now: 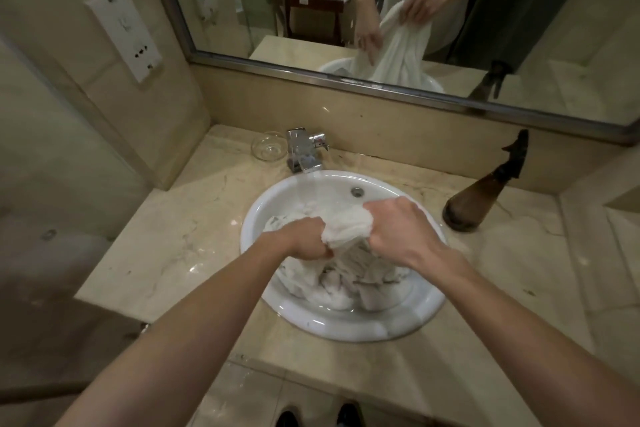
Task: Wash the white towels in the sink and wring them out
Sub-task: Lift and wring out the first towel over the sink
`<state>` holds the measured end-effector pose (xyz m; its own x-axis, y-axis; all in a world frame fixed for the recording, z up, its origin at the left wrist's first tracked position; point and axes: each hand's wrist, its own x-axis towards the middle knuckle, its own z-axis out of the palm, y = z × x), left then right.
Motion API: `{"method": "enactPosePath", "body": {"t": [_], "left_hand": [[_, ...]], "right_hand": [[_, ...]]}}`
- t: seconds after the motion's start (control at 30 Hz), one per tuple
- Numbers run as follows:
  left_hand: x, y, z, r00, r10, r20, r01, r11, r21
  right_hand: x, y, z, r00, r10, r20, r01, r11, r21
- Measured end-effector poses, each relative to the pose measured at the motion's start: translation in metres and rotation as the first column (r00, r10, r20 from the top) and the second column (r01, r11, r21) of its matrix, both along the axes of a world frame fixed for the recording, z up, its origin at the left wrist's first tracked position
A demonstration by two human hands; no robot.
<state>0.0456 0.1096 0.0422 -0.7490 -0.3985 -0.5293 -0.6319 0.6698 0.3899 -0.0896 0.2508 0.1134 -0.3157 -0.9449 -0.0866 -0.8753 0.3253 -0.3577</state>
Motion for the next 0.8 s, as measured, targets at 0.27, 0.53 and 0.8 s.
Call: {"method": "enactPosePath", "body": {"t": [0.27, 0.53, 0.8], "left_hand": [[0.055, 0.005, -0.021, 0.961, 0.27, -0.057, -0.204, 0.836, 0.509], [0.053, 0.012, -0.055, 0.966, 0.22, 0.133, -0.225, 0.974, 0.018], [0.041, -0.009, -0.054, 0.945, 0.272, -0.183, -0.222, 0.941, 0.256]], "right_hand": [[-0.005, 0.015, -0.071, 0.995, -0.073, 0.066, 0.05, 0.952, 0.301], [0.011, 0.007, -0.169, 0.998, 0.016, -0.054, 0.003, 0.94, 0.342], [-0.005, -0.027, -0.186, 0.977, 0.191, 0.094, -0.191, 0.981, 0.001]]}}
